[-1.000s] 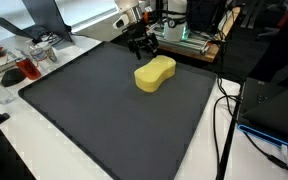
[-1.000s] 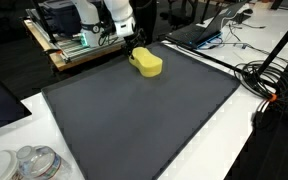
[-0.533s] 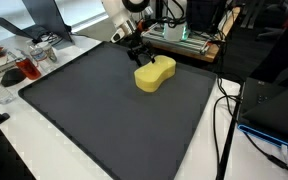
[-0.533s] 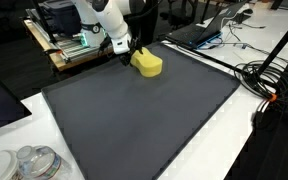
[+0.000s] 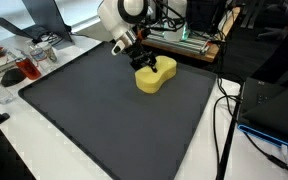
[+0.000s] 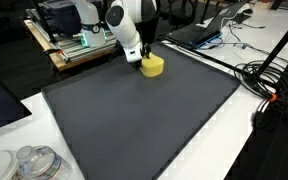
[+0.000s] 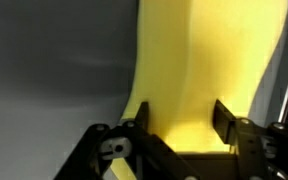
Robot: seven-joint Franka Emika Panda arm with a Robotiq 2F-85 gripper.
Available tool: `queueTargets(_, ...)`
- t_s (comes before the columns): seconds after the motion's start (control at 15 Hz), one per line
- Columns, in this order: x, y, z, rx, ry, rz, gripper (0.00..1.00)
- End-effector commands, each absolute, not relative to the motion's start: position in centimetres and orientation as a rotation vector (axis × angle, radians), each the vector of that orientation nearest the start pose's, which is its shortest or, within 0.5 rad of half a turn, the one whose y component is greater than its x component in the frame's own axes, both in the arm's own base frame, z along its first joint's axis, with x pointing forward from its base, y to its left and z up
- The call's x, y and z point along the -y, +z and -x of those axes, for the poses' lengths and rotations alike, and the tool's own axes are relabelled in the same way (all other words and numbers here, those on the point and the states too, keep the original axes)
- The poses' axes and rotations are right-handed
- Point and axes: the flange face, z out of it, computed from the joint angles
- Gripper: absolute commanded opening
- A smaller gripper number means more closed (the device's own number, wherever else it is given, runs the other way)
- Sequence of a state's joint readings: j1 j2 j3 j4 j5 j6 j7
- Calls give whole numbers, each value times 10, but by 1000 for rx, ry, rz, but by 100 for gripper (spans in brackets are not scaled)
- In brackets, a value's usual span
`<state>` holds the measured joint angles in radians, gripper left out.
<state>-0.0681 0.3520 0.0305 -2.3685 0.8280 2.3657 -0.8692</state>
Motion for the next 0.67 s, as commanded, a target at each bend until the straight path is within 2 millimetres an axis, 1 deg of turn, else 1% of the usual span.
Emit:
queueTargets(0.0,-4,153,-484,146,146,2553,34)
queueTargets(0.13,-8,164,-485,143,151,2575,23)
queueTargets(0.2,-10,170,-485,142,154,2589,16)
queueTargets(0.27,-12,178,-485,144,158,2613,11)
queueTargets(0.33,-14,189,-485,151,162,2645,4)
queueTargets(0.4,-15,198,-486,157,168,2681,2)
queueTargets(0.47,-16,212,-487,162,169,2734,0)
queueTargets(0.53,-17,225,-489,173,171,2782,3)
queueTargets(0.6,-20,241,-490,185,177,2845,3)
